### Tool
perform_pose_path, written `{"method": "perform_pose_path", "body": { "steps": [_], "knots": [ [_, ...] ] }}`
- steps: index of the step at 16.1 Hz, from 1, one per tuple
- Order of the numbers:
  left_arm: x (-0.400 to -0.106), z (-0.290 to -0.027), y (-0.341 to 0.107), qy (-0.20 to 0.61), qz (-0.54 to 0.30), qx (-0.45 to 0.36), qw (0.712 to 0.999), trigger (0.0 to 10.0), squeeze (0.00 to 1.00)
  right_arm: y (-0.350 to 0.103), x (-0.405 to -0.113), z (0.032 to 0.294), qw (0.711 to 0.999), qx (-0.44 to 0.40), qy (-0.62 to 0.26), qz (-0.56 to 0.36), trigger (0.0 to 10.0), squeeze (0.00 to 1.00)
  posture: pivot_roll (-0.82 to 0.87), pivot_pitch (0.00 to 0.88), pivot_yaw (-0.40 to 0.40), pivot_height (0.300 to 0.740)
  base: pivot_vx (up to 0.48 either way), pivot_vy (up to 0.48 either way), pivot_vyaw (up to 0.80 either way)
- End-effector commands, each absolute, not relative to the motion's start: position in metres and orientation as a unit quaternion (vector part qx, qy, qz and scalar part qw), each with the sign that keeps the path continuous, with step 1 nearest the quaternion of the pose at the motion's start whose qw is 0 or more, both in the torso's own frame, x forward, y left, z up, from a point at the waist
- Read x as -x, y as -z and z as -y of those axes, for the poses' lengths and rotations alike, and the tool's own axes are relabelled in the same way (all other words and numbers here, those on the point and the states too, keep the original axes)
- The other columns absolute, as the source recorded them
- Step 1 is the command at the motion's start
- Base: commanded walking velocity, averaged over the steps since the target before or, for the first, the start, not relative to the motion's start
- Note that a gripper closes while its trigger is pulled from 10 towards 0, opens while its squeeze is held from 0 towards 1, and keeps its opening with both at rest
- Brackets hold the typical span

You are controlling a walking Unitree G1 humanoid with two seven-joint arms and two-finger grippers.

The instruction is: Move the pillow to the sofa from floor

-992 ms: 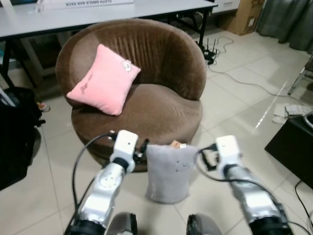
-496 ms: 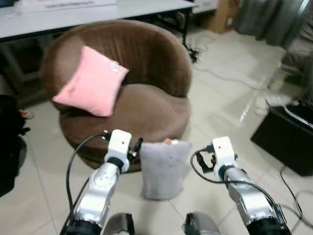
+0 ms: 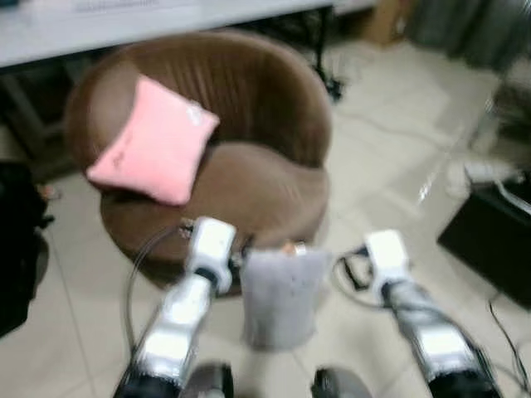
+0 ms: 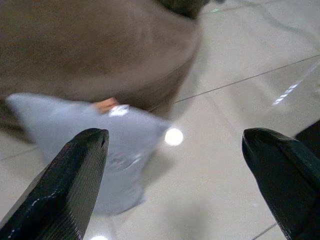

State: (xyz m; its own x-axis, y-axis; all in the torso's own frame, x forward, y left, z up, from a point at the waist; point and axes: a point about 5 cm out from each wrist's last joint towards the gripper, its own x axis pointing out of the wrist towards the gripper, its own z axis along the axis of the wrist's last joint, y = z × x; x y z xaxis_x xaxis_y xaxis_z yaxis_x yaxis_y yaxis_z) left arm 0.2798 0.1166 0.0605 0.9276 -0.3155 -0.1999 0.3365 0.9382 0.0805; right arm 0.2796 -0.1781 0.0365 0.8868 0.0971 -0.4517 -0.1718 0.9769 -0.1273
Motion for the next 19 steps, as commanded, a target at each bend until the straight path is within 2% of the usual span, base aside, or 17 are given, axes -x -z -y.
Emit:
{"method": "perform_pose_path", "body": {
  "steps": [1,9,19],
  "knots": [
    [-0.2825,-0.1281,-0.0627,0.151,-0.092,-0.066,0.982,10.0,0.0,-0.0385,-0.2818,0.1688,0.969,0.079,-0.081,-0.221,10.0,0.0,-0.02,0.0,0.001,0.654,0.341,0.0,0.0],
    [-0.2835,-0.1281,-0.0631,0.155,-0.092,-0.067,0.981,10.0,0.0,-0.0415,-0.2854,0.1687,0.972,0.077,-0.074,-0.21,10.0,0.0,-0.02,0.0,0.004,0.654,0.329,0.0,0.0],
    [-0.283,-0.1246,-0.0611,0.162,-0.096,-0.072,0.98,10.0,0.0,-0.0399,-0.2841,0.171,0.972,0.081,-0.061,-0.212,10.0,0.0,-0.02,0.0,0.009,0.646,0.0,0.0,0.0]
  ]
}}
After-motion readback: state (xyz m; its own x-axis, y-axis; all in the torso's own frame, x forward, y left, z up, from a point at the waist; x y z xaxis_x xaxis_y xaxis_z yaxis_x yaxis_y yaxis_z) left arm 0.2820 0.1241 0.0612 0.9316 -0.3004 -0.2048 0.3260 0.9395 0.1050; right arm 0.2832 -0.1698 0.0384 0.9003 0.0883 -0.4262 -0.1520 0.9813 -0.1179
